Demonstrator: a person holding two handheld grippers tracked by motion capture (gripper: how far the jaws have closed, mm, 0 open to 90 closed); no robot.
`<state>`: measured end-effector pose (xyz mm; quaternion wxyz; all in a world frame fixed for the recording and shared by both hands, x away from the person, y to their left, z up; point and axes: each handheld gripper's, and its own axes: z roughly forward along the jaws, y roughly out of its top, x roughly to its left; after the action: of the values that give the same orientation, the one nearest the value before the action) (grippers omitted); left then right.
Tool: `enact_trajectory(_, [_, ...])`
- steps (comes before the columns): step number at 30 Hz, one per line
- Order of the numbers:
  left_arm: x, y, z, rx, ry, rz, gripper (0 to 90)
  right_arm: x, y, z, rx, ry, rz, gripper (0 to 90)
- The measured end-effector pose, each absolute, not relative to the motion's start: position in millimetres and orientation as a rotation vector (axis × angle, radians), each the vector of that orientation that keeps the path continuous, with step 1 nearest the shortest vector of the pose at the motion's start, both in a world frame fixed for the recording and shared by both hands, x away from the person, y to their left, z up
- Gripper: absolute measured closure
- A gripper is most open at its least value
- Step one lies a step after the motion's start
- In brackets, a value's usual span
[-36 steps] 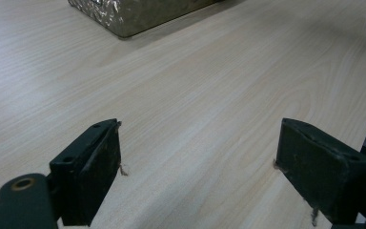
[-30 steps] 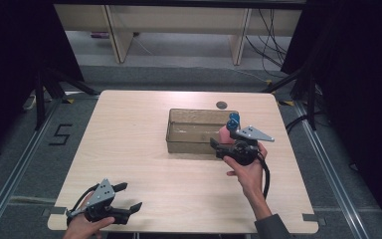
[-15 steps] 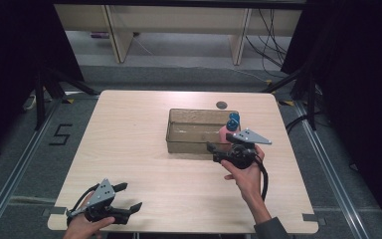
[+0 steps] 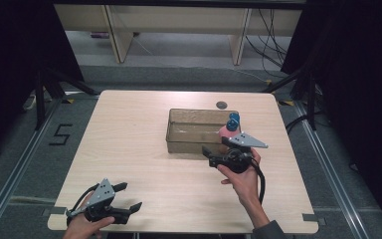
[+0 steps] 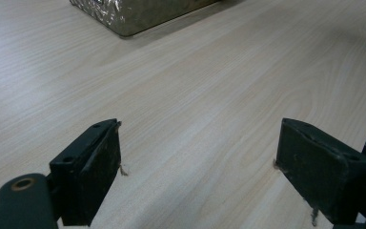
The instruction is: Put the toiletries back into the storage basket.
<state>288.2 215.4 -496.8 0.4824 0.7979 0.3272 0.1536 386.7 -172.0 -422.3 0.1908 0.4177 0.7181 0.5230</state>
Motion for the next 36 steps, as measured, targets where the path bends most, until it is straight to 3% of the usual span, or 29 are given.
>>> enact_trajectory(36, [290,216,-497,1.941,0.803,0.373,14.7,370,-162,-436,1.138,2.078,1.537,18.2])
